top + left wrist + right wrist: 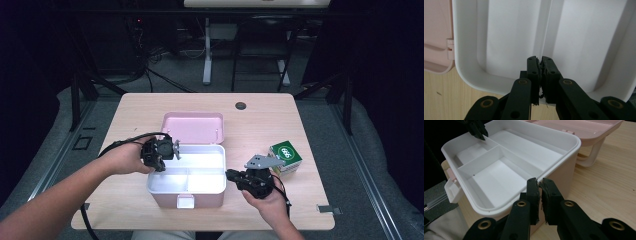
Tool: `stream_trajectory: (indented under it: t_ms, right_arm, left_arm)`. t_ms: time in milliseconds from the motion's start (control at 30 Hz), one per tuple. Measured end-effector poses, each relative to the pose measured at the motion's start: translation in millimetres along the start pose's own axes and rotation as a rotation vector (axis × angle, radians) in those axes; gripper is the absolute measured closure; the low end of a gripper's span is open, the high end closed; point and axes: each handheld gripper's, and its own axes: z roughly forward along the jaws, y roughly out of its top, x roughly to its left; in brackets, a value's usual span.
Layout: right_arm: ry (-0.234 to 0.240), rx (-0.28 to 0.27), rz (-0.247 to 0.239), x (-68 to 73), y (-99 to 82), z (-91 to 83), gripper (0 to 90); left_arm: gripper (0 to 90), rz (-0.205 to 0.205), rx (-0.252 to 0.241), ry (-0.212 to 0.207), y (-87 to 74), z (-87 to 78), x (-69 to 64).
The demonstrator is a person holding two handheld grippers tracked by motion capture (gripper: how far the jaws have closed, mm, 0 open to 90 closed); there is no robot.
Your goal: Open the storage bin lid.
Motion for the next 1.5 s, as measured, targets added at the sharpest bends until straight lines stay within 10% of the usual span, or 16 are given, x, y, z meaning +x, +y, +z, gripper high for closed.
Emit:
stream_trajectory:
  t_ms: [1500]
  right_arm:
    - [-0.001,0.002,0.019,-4.6,-3.8,0.7,83.7]
  left_arm:
    - [89.3,0.051,0.052,-0.083,10.0,11.0,4.5]
